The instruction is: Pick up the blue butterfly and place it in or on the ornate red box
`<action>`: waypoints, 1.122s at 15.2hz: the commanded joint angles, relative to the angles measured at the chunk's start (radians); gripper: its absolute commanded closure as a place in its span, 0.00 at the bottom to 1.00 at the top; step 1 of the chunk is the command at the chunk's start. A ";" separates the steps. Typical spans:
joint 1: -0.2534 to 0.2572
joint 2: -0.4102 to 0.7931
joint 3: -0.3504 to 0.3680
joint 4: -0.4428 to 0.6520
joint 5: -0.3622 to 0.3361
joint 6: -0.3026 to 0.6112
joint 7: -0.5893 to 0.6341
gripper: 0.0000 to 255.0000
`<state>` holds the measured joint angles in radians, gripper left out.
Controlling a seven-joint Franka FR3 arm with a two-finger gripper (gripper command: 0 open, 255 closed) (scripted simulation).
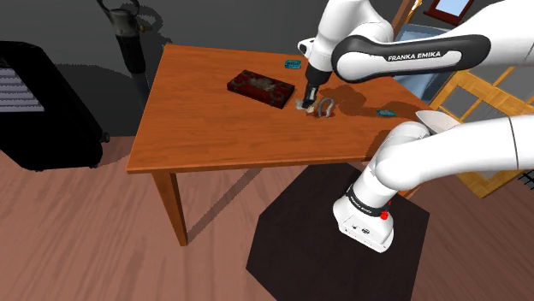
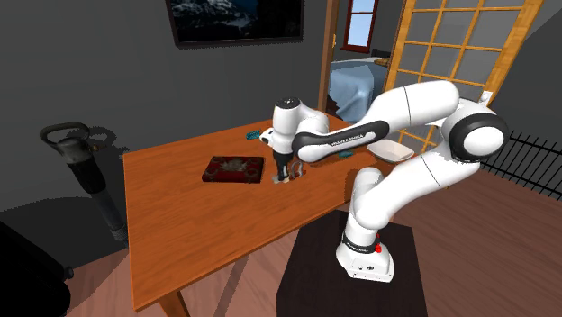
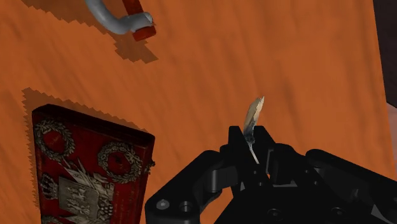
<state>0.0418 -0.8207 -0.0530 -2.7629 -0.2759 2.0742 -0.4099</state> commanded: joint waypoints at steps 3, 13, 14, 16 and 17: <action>-0.004 0.038 -0.010 0.060 -0.001 -0.019 -0.017 1.00; -0.023 0.467 -0.100 0.384 -0.011 0.108 -0.103 1.00; -0.023 0.507 -0.108 0.421 -0.006 0.113 -0.114 1.00; -0.023 0.586 -0.123 0.499 0.007 0.119 -0.137 1.00; -0.023 0.625 -0.130 0.539 0.016 0.120 -0.150 1.00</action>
<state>0.0195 -0.2398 -0.1734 -2.2723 -0.2688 2.1955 -0.5422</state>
